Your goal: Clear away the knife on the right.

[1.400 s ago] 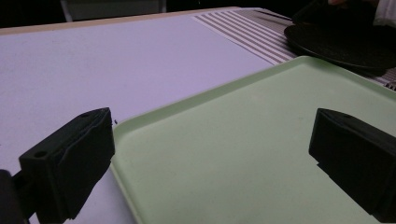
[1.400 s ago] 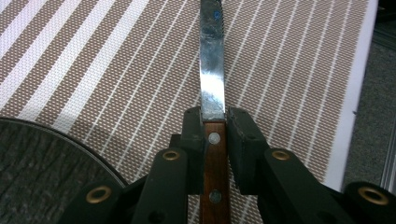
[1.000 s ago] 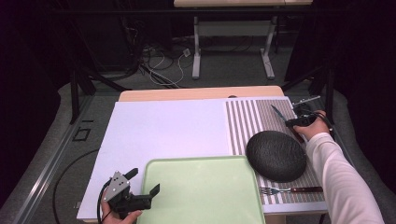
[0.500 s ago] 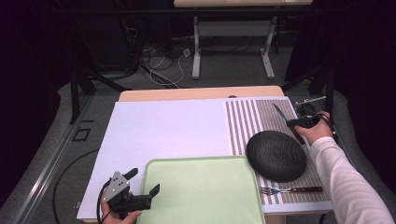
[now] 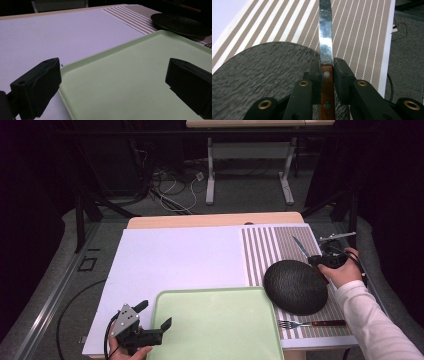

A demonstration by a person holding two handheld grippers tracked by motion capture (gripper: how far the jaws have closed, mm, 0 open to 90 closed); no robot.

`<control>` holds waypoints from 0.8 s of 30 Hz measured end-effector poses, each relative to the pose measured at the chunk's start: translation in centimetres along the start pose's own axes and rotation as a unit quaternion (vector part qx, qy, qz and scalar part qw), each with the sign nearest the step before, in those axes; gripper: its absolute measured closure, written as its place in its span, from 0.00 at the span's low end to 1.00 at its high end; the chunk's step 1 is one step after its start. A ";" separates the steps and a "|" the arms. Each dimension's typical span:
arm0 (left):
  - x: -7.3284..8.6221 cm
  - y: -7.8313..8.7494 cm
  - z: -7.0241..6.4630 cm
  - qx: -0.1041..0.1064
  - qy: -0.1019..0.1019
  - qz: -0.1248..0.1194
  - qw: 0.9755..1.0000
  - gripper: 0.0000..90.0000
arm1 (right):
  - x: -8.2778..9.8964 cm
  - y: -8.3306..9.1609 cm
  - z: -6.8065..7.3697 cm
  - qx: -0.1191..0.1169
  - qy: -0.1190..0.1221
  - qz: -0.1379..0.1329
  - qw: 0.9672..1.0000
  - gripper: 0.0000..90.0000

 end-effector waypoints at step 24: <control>-0.1 0.2 -0.1 0.002 -0.003 -0.002 1.000 0.01 | 6.2 3.6 6.0 -0.005 0.028 -0.004 1.000 0.86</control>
Point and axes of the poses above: each handheld gripper's, and its own axes: y roughly backward along the jaws, x roughly out of its underside, z roughly to its left, the point moved 8 cm from there along -y, roughly forward along the jaws, and after that the axes turned 4 degrees about -x, right-handed, at the moved point
